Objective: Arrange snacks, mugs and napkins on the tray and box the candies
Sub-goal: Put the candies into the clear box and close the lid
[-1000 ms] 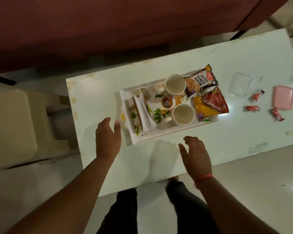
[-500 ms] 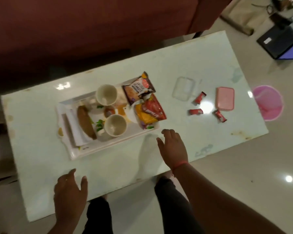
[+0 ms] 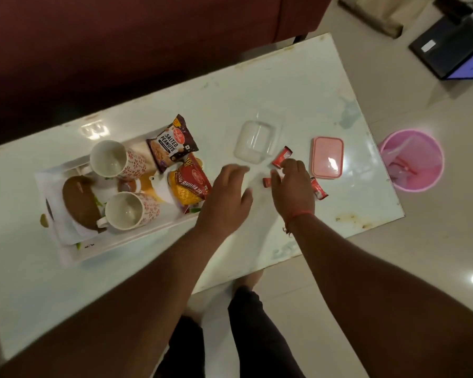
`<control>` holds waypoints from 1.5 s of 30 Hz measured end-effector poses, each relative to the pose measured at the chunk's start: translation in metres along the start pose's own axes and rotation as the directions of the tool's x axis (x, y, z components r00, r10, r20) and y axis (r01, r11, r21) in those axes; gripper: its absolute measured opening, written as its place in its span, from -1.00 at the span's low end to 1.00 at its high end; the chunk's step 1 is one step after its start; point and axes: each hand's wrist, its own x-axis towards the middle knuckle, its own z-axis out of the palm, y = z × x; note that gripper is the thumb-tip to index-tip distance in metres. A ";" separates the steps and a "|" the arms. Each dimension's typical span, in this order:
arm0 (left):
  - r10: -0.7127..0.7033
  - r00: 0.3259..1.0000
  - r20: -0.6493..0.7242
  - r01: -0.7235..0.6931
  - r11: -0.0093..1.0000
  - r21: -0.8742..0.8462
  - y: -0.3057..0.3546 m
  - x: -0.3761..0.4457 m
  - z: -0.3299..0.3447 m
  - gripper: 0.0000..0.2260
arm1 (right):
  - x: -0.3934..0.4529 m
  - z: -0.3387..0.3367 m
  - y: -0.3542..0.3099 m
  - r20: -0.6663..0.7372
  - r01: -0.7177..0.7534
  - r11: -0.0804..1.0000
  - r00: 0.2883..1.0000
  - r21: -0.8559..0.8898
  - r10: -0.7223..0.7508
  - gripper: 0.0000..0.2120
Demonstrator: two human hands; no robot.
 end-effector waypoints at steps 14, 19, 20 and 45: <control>-0.571 0.817 0.077 0.577 0.809 -0.112 0.041 0.096 0.015 -0.54 | 0.090 0.000 -0.025 0.233 -0.110 0.993 0.968 0.053 0.095 -0.53; -0.608 0.793 0.037 0.607 0.783 -0.137 0.030 0.065 0.021 -0.48 | 0.071 0.012 -0.029 0.263 0.060 0.998 0.963 -0.014 -0.055 -0.59; -0.603 0.797 0.035 0.601 0.787 -0.138 0.028 0.062 0.022 -0.46 | 0.069 0.014 -0.029 0.258 0.075 0.997 0.964 -0.020 -0.067 -0.61; -0.708 0.692 0.138 0.715 0.647 -0.266 0.011 -0.010 0.061 -0.46 | -0.011 0.013 0.039 0.136 0.246 0.906 0.968 -0.344 -0.211 -0.80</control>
